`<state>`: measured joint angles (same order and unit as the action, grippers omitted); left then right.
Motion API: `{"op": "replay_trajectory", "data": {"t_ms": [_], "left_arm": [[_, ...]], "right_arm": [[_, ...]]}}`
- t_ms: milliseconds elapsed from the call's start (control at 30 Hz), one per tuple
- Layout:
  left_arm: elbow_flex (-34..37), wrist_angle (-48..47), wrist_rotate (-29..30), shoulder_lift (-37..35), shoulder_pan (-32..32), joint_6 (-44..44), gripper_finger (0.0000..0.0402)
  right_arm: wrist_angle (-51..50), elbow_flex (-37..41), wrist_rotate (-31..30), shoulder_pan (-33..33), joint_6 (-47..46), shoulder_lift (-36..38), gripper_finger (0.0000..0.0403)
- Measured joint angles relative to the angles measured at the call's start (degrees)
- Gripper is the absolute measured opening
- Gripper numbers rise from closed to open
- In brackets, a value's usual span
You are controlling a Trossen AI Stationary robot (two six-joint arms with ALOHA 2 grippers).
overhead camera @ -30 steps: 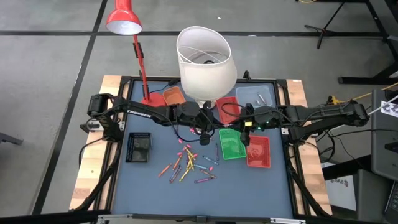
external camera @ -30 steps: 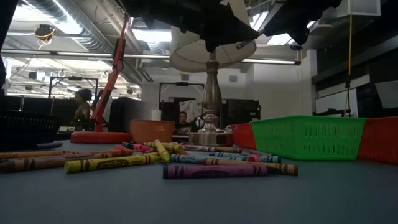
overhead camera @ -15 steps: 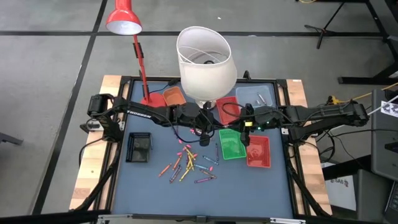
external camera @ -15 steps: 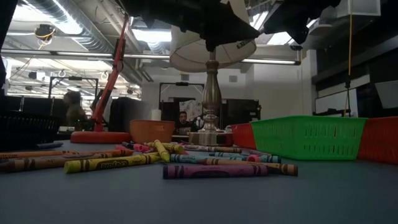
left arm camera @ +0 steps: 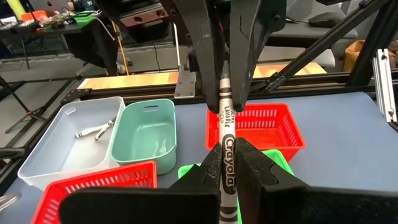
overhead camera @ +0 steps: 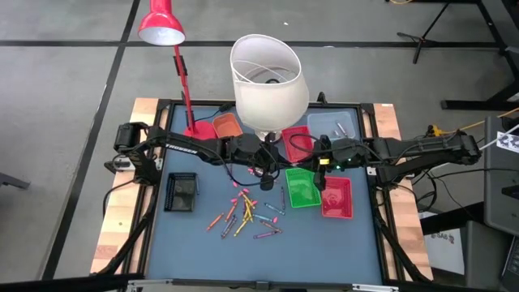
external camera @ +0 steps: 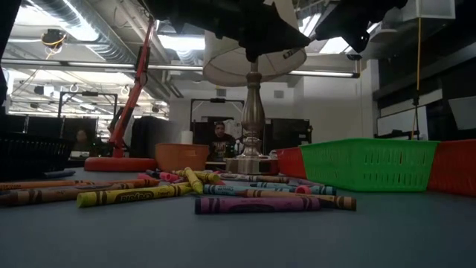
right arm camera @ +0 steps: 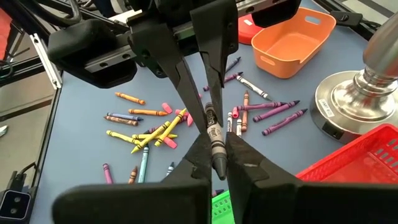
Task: Sort crayons
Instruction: Put the gray crayon into the transparent bin
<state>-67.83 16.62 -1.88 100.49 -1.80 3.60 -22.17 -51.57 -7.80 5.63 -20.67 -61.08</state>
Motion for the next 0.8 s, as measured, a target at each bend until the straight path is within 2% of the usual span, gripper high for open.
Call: {"op": "replay_trajectory", "data": {"t_ms": [167,300,500,633,800], "left_arm": [[0.00,0.08,-0.01,0.00,0.00,0.00,0.0008],[0.00,0.09,-0.01,0.00,0.00,0.01,0.0011],[0.00,-0.52,-0.16,0.00,0.00,-0.35,0.0063],[0.00,-2.50,0.90,0.00,0.01,-0.35,0.0096],[0.00,-5.91,2.02,0.00,-0.17,-0.37,0.0108]], "right_arm": [[0.00,0.00,-0.01,0.00,0.00,0.00,0.0032],[-0.26,0.00,-0.03,0.00,0.38,0.00,0.0016],[-0.93,0.00,-0.85,-0.02,1.54,0.00,0.0015],[-4.89,0.00,-3.77,-0.07,1.58,0.00,0.0027],[-12.22,0.00,-6.06,-2.61,1.57,0.22,0.0014]]}}
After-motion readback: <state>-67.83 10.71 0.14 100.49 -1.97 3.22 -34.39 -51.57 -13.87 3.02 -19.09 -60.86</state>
